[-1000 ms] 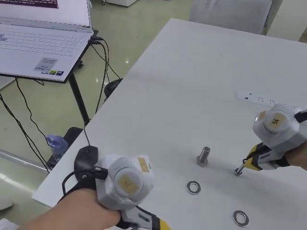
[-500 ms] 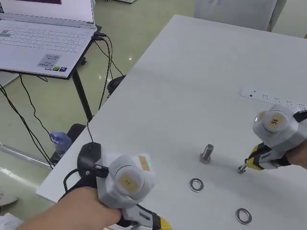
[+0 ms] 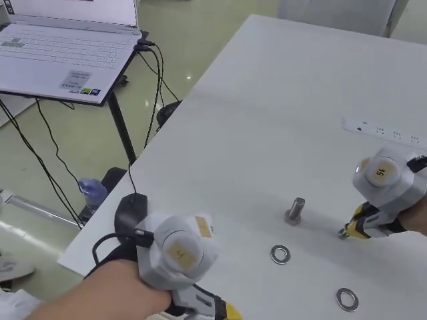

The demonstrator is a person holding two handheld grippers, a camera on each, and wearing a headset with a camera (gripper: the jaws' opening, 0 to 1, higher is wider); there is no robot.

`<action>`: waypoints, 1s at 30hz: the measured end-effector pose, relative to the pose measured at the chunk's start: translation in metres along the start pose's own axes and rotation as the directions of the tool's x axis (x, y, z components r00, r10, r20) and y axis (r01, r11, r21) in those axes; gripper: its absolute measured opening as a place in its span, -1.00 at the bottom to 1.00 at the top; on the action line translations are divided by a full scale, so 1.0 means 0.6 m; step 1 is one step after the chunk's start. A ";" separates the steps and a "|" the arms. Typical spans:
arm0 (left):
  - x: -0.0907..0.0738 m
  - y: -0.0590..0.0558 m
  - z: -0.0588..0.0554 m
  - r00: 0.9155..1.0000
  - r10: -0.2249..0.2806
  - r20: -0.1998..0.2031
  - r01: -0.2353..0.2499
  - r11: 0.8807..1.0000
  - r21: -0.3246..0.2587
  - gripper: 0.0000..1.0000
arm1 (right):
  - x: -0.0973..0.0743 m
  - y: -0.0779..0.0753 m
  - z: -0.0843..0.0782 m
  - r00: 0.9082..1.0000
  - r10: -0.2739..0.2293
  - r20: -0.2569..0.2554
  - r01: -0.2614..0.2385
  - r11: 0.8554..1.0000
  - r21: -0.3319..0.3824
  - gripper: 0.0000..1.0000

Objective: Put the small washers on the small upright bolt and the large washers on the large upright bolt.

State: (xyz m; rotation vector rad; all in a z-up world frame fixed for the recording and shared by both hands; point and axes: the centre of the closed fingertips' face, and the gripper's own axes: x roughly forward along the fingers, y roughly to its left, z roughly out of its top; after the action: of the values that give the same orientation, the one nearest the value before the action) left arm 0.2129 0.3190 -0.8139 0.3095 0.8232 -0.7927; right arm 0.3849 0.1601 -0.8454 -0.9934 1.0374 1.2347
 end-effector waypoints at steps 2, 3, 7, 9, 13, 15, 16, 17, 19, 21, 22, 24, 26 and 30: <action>0.000 -0.001 0.000 1.000 0.000 0.001 0.000 1.000 -0.002 0.54 | 0.006 0.002 -0.002 1.000 0.000 -0.006 0.000 1.000 -0.006 -0.74; 0.000 -0.001 -0.001 1.000 0.001 0.000 -0.001 1.000 -0.005 0.53 | 0.010 0.002 -0.003 1.000 -0.002 -0.009 0.002 1.000 -0.017 -0.74; 0.001 -0.001 -0.006 1.000 0.001 -0.006 -0.001 1.000 -0.008 0.53 | 0.020 0.002 -0.004 1.000 0.002 -0.010 -0.003 1.000 -0.011 -0.74; 0.000 -0.001 -0.008 1.000 0.003 -0.007 -0.003 1.000 -0.012 0.53 | 0.022 0.002 -0.005 1.000 0.007 -0.010 -0.007 1.000 -0.006 -0.74; -0.002 -0.002 -0.011 1.000 0.004 -0.012 -0.005 1.000 -0.013 0.52 | 0.022 0.001 -0.006 1.000 0.008 -0.009 -0.008 1.000 0.002 -0.74; -0.002 -0.002 -0.012 1.000 0.005 -0.013 -0.005 1.000 -0.012 0.52 | 0.022 0.001 -0.005 1.000 0.008 -0.010 -0.008 1.000 -0.001 -0.74; -0.002 -0.002 -0.012 1.000 0.005 -0.013 -0.005 1.000 -0.012 0.52 | 0.022 0.001 -0.006 1.000 0.008 -0.011 -0.008 1.000 -0.004 -0.73; -0.003 -0.002 -0.011 1.000 0.005 -0.011 -0.005 1.000 -0.015 0.52 | 0.022 0.002 -0.005 1.000 0.007 -0.013 -0.007 1.000 -0.010 -0.73; -0.003 -0.002 -0.010 1.000 0.005 -0.010 -0.006 1.000 -0.013 0.51 | 0.022 0.002 -0.005 1.000 0.004 -0.014 -0.004 1.000 -0.005 -0.73; -0.003 -0.003 -0.009 1.000 0.006 -0.010 -0.006 1.000 -0.013 0.51 | 0.023 0.001 -0.005 1.000 0.003 -0.015 -0.003 1.000 -0.006 -0.73; -0.004 -0.004 -0.008 1.000 0.005 -0.010 -0.005 1.000 -0.013 0.50 | 0.023 0.001 -0.005 1.000 0.002 -0.014 -0.002 1.000 -0.006 -0.73; -0.004 -0.005 -0.007 1.000 0.005 -0.008 -0.005 1.000 -0.013 0.50 | 0.023 0.001 -0.005 1.000 0.000 -0.014 0.000 1.000 -0.006 -0.73; -0.005 -0.006 -0.007 1.000 0.005 -0.008 -0.005 1.000 -0.013 0.50 | 0.023 0.001 -0.005 1.000 -0.001 -0.015 0.001 1.000 -0.007 -0.73; -0.007 -0.006 -0.004 1.000 0.015 0.001 -0.015 1.000 -0.018 0.52 | 0.023 0.000 -0.004 1.000 -0.004 -0.013 0.004 1.000 -0.007 -0.72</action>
State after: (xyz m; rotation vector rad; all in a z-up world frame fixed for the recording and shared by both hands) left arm 0.2073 0.3198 -0.8122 0.2983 0.8261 -0.7712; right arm 0.3852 0.1609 -0.8592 -1.0092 1.0413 1.2304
